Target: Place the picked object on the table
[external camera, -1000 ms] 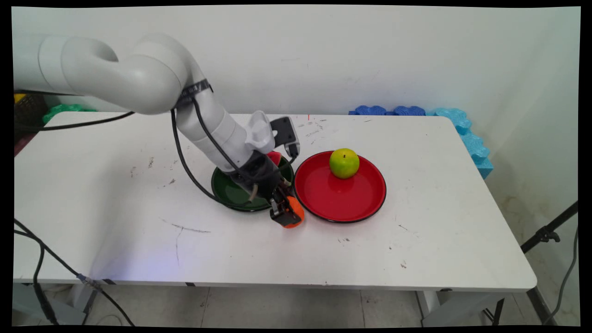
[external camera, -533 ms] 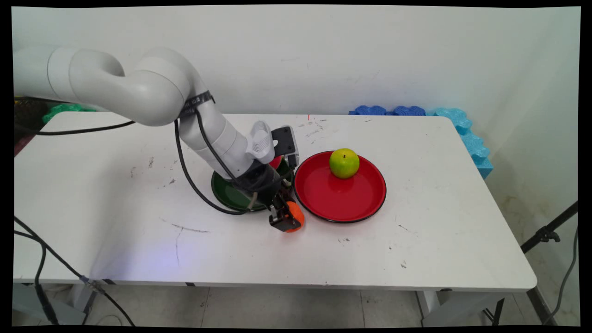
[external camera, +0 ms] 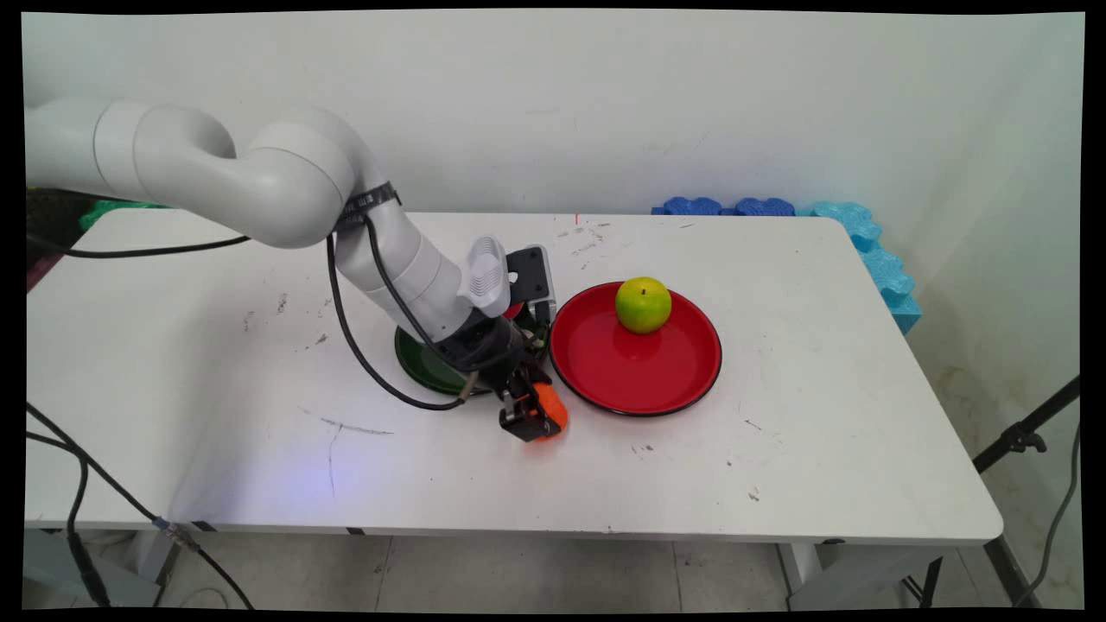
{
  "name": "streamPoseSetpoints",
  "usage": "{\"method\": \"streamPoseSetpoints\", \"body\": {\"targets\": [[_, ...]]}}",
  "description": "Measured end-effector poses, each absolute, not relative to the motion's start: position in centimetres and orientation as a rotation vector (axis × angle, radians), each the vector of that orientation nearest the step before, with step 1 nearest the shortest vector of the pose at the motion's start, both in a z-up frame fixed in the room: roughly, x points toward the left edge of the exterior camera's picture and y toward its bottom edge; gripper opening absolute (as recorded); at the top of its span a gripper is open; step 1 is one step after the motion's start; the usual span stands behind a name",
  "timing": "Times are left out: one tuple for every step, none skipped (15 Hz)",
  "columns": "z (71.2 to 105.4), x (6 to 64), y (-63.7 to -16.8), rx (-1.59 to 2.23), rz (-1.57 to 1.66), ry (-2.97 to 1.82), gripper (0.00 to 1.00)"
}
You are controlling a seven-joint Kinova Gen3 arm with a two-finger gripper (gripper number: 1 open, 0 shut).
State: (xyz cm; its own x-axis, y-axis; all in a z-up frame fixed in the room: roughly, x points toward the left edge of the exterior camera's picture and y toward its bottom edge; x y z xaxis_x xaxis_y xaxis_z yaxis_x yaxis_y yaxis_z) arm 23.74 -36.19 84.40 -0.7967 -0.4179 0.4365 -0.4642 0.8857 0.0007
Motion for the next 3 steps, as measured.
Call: {"method": "streamPoseSetpoints", "body": {"targets": [[84.34,23.74,-36.15,0.64,0.147,-2.62,1.0],[84.31,23.72,-36.12,0.636,0.147,-2.619,1.0],[84.31,23.68,-36.09,0.631,0.145,-2.617,1.0]]}}
